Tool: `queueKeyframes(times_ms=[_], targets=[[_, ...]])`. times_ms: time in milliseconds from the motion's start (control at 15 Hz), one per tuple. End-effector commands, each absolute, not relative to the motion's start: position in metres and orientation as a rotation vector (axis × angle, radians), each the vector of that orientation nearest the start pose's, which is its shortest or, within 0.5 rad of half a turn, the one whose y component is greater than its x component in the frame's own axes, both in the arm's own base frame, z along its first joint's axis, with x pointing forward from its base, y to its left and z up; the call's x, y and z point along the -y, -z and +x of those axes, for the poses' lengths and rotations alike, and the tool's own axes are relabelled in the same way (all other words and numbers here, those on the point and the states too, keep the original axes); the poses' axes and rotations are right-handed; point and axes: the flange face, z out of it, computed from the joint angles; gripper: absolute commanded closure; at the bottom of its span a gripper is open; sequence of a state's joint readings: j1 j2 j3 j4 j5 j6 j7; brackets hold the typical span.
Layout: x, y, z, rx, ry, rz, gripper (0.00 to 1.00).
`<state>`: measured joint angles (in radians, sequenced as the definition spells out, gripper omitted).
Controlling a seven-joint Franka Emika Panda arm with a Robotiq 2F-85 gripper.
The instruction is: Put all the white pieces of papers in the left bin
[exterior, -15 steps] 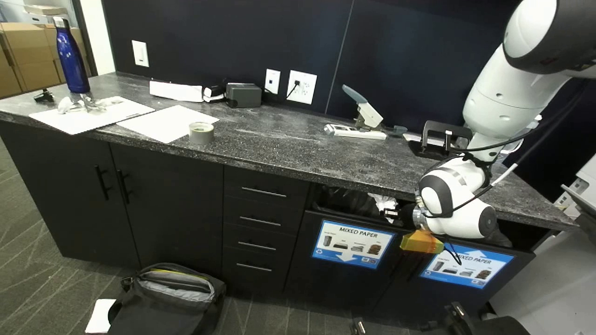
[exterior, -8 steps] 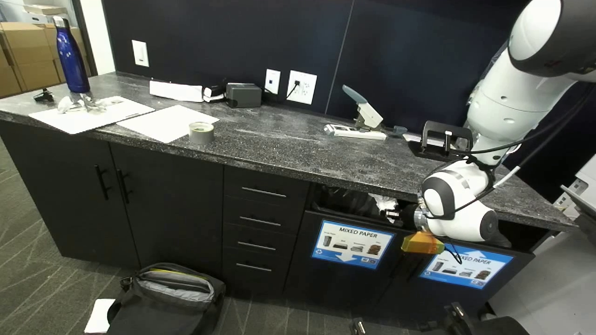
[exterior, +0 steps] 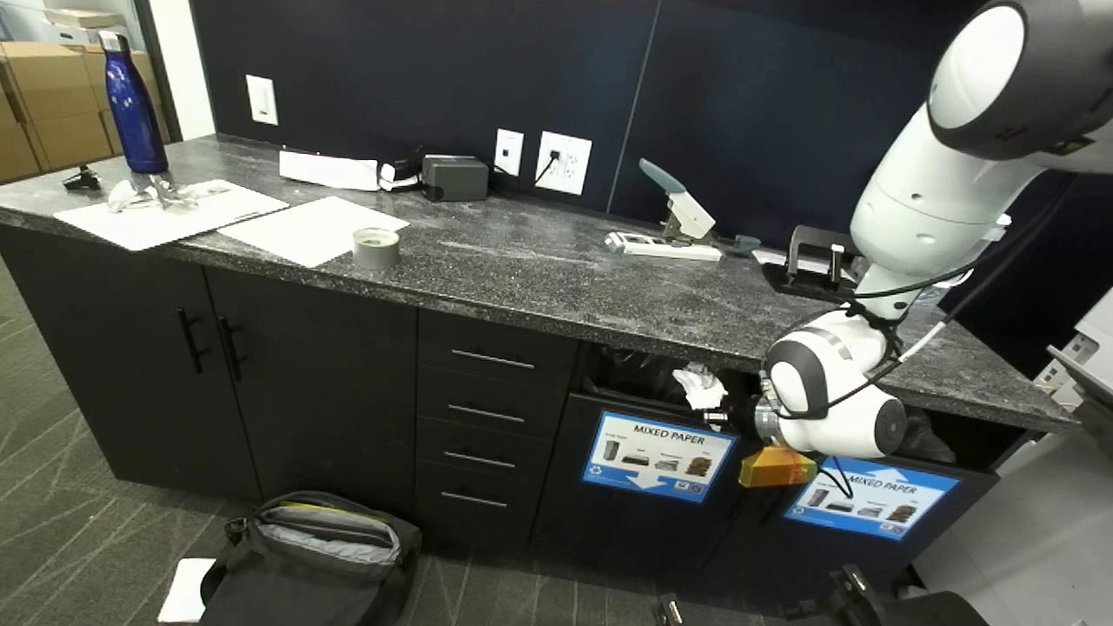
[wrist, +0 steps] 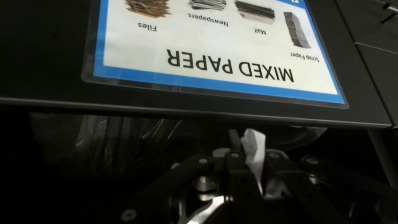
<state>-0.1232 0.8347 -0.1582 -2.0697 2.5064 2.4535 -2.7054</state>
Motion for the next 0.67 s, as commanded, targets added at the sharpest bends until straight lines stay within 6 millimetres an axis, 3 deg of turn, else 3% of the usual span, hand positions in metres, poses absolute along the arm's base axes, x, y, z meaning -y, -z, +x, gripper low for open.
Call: queueKeyframes(times_ms=[0, 333, 400, 533, 600], targets=[[0.145, 0.005, 0.495, 0.185, 1.225, -2.779, 0.90], [0.144, -0.001, 0.521, 0.211, 1.261, -2.781, 0.90], [0.146, -0.001, 0.526, 0.206, 1.261, -2.782, 0.65], [0.151, -0.003, 0.531, 0.193, 1.274, -2.788, 0.63], [0.152, -0.002, 0.534, 0.197, 1.272, -2.790, 0.56]])
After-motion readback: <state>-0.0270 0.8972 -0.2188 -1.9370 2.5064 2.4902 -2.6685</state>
